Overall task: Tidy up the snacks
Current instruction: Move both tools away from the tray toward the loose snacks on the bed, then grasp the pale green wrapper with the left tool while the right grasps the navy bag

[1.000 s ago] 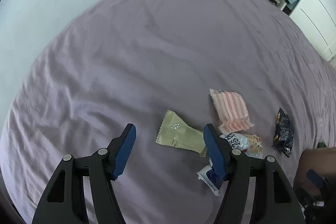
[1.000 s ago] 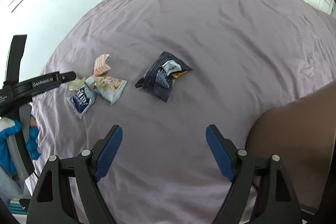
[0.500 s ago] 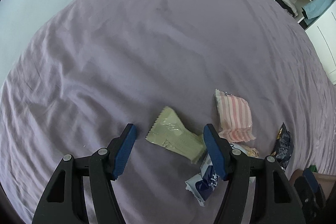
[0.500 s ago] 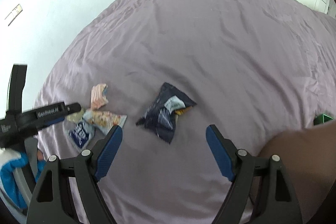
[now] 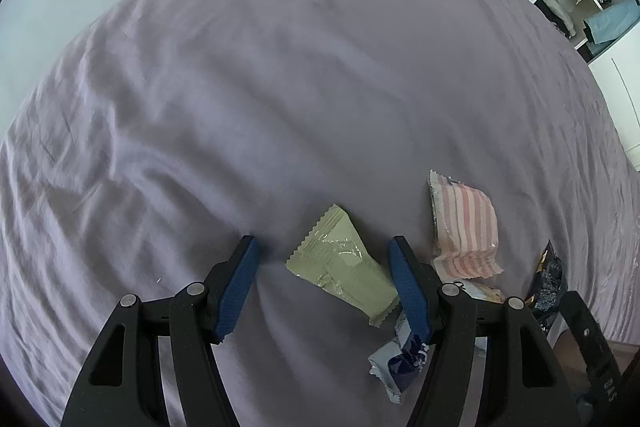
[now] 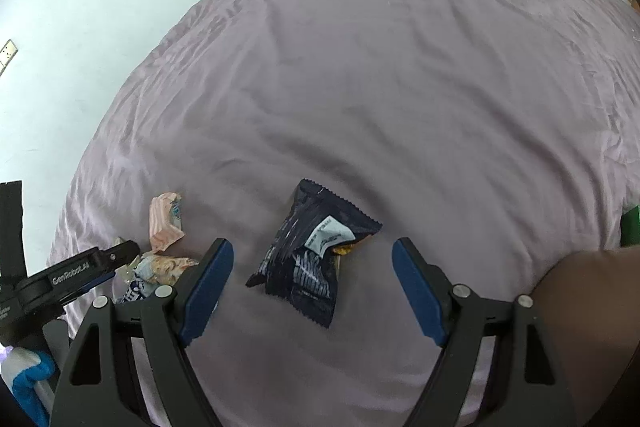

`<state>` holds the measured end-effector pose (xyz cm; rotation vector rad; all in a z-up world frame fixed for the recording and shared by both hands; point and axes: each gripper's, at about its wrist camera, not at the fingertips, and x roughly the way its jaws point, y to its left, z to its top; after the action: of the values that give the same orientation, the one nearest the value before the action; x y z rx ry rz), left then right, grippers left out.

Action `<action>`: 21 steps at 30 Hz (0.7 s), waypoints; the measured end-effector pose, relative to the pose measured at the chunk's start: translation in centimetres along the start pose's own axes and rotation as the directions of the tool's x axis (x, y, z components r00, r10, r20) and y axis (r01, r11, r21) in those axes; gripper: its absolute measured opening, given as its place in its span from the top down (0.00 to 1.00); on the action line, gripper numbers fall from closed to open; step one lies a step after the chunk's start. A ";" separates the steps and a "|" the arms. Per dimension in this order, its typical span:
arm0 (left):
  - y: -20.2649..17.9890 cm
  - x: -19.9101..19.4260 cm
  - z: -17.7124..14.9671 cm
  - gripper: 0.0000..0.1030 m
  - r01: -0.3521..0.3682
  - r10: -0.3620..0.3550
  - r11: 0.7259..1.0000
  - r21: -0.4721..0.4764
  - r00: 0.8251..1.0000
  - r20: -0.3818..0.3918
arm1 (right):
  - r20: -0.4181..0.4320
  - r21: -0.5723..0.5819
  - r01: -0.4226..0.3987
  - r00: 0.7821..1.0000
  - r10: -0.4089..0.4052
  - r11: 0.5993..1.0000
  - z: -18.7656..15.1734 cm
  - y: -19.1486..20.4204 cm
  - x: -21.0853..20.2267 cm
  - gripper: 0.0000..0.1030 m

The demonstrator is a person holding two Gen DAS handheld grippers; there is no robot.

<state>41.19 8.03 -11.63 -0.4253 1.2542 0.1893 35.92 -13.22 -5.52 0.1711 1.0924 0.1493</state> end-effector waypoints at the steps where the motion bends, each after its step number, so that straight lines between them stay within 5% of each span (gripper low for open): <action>1: 0.1 0.0 0.0 0.41 -0.003 0.003 1.000 0.004 1.000 0.002 | -0.008 0.002 0.002 1.000 -0.002 1.000 0.0 0.0 0.3 0.00; 21: 1.2 0.4 -0.2 0.41 0.000 0.000 1.000 0.025 1.000 0.001 | -0.048 0.033 0.009 0.999 -0.007 0.999 0.1 -0.4 2.5 0.00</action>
<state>40.73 9.00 -12.28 -0.4036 1.2542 0.1735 37.16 -13.09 -7.67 0.1939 1.1441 0.1282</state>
